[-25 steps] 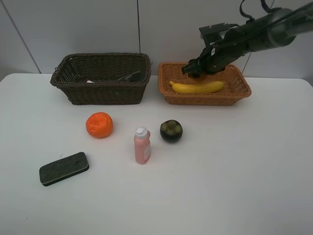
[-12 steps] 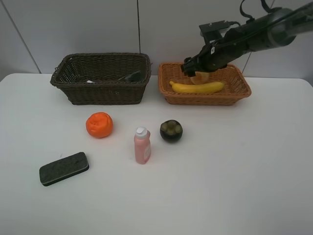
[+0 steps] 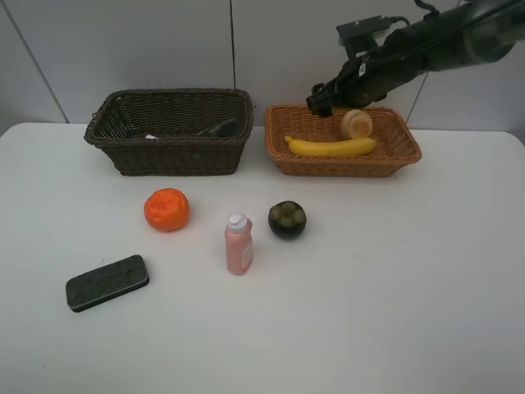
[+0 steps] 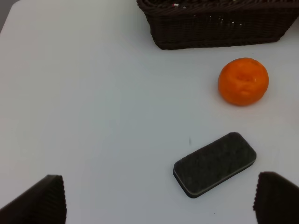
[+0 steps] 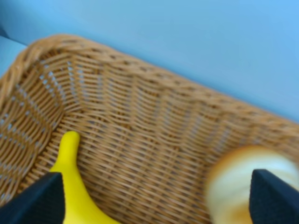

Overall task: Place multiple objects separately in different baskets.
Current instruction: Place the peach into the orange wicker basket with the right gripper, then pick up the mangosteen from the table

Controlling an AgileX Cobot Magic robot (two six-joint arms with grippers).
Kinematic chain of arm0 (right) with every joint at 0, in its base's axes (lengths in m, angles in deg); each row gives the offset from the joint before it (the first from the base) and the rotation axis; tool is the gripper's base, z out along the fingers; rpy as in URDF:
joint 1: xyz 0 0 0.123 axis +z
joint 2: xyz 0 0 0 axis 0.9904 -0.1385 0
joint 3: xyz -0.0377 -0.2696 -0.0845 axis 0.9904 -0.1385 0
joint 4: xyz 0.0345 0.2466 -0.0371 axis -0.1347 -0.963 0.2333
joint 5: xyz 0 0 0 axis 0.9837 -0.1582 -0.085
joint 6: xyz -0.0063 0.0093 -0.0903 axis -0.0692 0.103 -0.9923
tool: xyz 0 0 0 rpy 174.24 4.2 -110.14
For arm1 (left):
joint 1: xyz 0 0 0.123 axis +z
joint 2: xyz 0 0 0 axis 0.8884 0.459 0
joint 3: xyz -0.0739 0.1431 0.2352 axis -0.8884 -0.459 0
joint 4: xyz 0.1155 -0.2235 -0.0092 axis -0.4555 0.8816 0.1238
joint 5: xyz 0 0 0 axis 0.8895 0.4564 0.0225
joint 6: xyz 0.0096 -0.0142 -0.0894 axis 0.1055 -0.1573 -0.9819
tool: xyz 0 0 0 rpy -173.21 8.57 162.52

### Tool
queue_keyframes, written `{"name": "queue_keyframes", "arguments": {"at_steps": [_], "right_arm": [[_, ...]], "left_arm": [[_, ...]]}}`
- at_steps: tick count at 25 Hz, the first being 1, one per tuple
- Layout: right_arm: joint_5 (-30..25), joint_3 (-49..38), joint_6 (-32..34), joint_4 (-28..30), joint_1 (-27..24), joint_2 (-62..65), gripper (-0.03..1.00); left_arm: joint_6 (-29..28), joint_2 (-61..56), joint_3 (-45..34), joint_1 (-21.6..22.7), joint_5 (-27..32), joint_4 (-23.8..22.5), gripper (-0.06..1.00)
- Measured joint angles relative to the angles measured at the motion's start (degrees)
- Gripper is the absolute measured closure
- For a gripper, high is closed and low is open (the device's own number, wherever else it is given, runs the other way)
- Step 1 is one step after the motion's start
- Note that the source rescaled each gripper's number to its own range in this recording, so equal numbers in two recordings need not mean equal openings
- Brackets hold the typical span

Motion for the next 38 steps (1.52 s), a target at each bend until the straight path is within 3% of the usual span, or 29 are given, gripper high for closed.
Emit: {"name": "queue_keyframes", "arguments": {"at_steps": [4,8,14,20,27,38], "right_arm": [[-6.8,0.0,-5.2,1.6,1.5,5.8,-0.02],[-16.1,0.0,-16.0,1.7,4.7,12.2,-0.02],[-35.6,0.0,-32.9,1.2,11.3,19.7,-0.02],[-48.8,0.1,-40.2,-7.9,14.2,21.6,-0.03],[-50.5,0.0,-49.2,-18.8,14.6,18.7,-0.03],[-45.1,0.0,-50.3,-20.9,16.7,4.1,-0.03]], "left_arm": [[0.0,0.0,0.0,0.0,0.0,0.0,-0.06],[0.0,0.0,0.0,0.0,0.0,0.0,-0.06],[0.0,0.0,0.0,0.0,0.0,0.0,-0.06],[0.0,0.0,0.0,0.0,0.0,0.0,-0.06],[0.0,0.0,0.0,0.0,0.0,0.0,-0.06],[0.0,0.0,0.0,0.0,0.0,0.0,-0.06]]}}
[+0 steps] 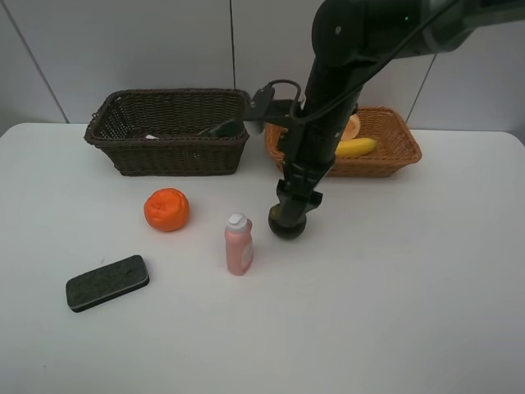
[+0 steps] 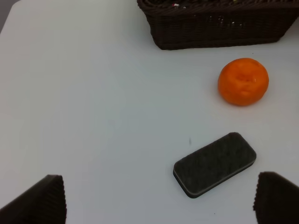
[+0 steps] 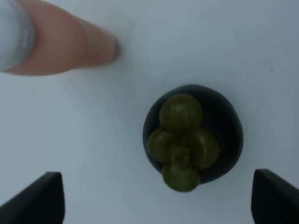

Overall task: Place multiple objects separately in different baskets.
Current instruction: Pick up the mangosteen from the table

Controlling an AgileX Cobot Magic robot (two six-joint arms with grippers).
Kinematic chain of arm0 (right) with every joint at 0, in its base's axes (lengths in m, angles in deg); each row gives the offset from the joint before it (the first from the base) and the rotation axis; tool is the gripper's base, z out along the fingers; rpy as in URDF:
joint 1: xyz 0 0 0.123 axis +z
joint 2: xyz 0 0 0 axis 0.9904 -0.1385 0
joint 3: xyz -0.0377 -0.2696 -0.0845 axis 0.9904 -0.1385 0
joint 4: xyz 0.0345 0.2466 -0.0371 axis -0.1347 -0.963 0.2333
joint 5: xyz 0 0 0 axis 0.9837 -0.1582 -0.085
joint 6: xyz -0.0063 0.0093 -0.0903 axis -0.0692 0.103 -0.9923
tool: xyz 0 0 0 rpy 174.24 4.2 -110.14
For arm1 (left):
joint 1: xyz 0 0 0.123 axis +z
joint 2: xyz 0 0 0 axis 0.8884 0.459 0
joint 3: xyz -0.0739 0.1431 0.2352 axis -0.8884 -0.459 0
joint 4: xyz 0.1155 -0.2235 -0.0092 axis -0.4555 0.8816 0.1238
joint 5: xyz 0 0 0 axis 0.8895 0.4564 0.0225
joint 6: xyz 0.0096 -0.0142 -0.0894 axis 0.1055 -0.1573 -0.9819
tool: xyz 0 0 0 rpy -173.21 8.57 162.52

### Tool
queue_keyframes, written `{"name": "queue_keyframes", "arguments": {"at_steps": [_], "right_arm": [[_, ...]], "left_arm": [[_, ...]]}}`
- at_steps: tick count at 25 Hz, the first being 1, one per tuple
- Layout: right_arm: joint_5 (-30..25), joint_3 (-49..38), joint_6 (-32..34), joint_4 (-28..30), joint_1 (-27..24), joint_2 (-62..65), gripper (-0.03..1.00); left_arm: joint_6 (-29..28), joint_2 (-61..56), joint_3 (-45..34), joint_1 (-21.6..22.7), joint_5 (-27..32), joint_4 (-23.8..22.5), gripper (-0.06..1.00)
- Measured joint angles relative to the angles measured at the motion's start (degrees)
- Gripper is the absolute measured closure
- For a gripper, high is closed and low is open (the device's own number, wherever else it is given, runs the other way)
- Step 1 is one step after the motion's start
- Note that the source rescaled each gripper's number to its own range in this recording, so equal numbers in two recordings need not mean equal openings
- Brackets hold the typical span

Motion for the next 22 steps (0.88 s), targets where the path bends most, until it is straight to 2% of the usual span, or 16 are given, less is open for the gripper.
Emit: {"name": "queue_keyframes", "arguments": {"at_steps": [9,22], "right_arm": [[5.0,0.0,0.0,-0.1,0.0,-4.1,-0.03],[8.6,0.0,0.0,0.1,0.0,-9.8,-0.03]], "left_arm": [[0.0,0.0,0.0,0.0,0.0,0.0,-0.06],[0.0,0.0,0.0,0.0,0.0,0.0,-0.06]]}}
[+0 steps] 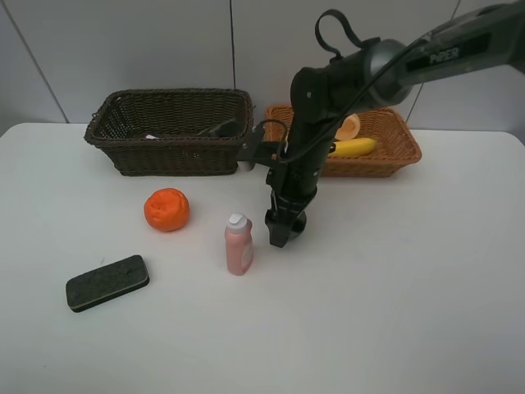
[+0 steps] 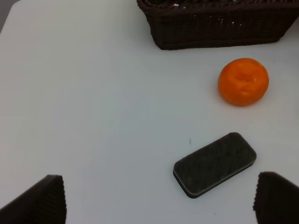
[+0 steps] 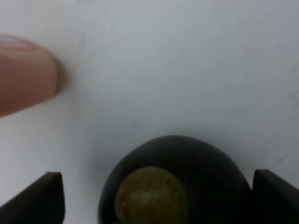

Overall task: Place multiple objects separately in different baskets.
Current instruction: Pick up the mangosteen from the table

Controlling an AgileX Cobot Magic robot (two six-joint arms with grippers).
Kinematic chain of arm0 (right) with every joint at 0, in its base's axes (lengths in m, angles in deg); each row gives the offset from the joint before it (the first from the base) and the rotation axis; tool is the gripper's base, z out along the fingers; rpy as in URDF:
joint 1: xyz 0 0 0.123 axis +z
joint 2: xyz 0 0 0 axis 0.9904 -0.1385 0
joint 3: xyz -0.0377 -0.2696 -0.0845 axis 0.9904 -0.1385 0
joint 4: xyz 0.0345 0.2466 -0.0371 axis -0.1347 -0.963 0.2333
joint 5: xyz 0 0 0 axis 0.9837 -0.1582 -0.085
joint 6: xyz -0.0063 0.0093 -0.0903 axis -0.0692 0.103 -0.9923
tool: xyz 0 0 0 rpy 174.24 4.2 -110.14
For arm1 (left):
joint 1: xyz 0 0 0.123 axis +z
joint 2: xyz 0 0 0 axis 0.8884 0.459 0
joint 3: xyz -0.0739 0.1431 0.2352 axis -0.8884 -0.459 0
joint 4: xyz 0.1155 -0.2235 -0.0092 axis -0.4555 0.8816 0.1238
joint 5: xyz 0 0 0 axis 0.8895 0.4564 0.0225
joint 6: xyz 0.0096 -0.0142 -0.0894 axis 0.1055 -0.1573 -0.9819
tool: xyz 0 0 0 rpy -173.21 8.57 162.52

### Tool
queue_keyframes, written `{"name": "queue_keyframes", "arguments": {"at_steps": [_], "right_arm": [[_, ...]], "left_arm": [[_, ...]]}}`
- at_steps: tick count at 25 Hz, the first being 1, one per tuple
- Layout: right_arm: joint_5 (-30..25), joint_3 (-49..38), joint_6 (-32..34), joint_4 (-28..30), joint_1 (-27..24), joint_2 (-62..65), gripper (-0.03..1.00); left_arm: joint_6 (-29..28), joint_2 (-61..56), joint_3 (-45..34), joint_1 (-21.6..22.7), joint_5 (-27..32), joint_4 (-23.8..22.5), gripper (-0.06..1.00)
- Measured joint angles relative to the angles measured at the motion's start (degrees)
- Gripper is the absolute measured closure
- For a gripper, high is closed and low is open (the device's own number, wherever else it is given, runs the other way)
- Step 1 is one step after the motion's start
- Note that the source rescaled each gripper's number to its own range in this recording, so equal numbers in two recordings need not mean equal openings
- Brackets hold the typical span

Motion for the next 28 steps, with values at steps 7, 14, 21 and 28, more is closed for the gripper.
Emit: {"name": "queue_keyframes", "arguments": {"at_steps": [7,14,21,28], "right_arm": [[0.7,0.0,-0.1,0.4,0.0,-0.3,-0.03],[0.4,0.0,-0.1,0.6,0.0,-0.3,0.22],[0.3,0.0,-0.1,0.6,0.0,-0.3,0.22],[-1.0,0.3,0.5,2.2,0.0,2.1,0.22]], "left_arm": [[0.0,0.0,0.0,0.0,0.0,0.0,-0.06],[0.0,0.0,0.0,0.0,0.0,0.0,-0.06],[0.0,0.0,0.0,0.0,0.0,0.0,-0.06],[0.0,0.0,0.0,0.0,0.0,0.0,-0.06]]}}
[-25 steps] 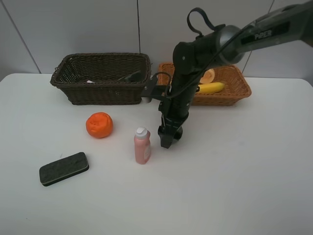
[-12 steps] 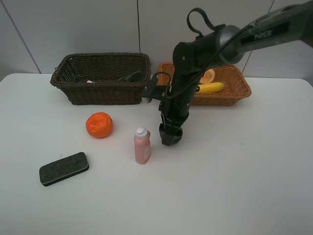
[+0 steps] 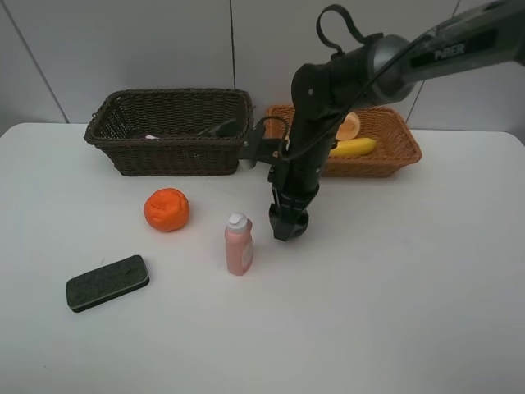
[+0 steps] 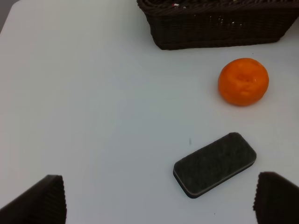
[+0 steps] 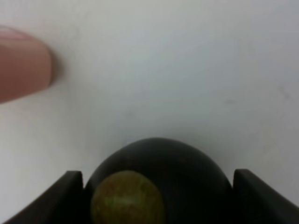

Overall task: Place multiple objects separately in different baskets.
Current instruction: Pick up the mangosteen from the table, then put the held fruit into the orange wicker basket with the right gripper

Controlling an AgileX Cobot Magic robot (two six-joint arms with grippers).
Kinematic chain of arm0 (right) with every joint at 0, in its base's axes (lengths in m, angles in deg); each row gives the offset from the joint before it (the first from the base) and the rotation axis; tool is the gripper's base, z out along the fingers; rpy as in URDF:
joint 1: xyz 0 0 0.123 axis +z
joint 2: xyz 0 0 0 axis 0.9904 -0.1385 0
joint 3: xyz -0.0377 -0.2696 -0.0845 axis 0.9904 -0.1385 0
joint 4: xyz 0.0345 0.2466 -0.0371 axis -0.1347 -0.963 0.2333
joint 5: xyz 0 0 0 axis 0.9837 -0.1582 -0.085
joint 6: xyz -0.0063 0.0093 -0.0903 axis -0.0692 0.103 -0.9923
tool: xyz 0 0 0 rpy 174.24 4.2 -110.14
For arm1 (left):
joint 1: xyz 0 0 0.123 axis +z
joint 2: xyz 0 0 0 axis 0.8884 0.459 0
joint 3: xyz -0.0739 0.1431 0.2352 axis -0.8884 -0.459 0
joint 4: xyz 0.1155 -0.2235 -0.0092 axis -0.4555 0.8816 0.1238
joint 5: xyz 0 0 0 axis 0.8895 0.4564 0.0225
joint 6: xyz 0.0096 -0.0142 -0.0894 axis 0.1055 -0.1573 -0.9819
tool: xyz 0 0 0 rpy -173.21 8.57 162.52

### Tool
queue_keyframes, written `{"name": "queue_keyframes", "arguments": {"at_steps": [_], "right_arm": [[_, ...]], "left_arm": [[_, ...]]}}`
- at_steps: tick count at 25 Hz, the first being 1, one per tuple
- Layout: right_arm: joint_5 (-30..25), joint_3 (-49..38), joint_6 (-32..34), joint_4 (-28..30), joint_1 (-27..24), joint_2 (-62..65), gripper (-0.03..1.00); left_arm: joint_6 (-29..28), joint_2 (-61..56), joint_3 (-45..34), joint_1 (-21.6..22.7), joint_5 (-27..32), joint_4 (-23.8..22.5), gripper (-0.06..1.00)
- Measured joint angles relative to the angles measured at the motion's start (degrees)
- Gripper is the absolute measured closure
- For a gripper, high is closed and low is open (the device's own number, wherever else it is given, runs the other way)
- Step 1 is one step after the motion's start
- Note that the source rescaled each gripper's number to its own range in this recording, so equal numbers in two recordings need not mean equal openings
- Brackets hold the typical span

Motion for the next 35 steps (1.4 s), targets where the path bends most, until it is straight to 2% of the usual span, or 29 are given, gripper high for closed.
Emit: {"name": "queue_keyframes", "arguments": {"at_steps": [8,12,16,19,22,27,35], "right_arm": [[-5.1,7.5,7.0,7.6,0.0,10.2,0.22],[-5.2,12.7,11.9,12.5,-0.8,12.1,0.22],[0.6,14.7,20.8,14.4,-4.0,12.1,0.22],[8.0,14.7,31.3,14.3,-7.3,11.8,0.22],[12.9,14.9,40.2,14.0,-10.2,10.8,0.22],[16.4,15.0,43.5,12.9,-12.4,5.8,0.22],[18.6,15.0,44.3,10.6,-12.9,-2.4,0.22]], "left_arm": [[0.0,0.0,0.0,0.0,0.0,0.0,-0.06],[0.0,0.0,0.0,0.0,0.0,0.0,-0.06],[0.0,0.0,0.0,0.0,0.0,0.0,-0.06],[0.0,0.0,0.0,0.0,0.0,0.0,-0.06],[0.0,0.0,0.0,0.0,0.0,0.0,-0.06],[0.0,0.0,0.0,0.0,0.0,0.0,-0.06],[0.0,0.0,0.0,0.0,0.0,0.0,-0.06]]}}
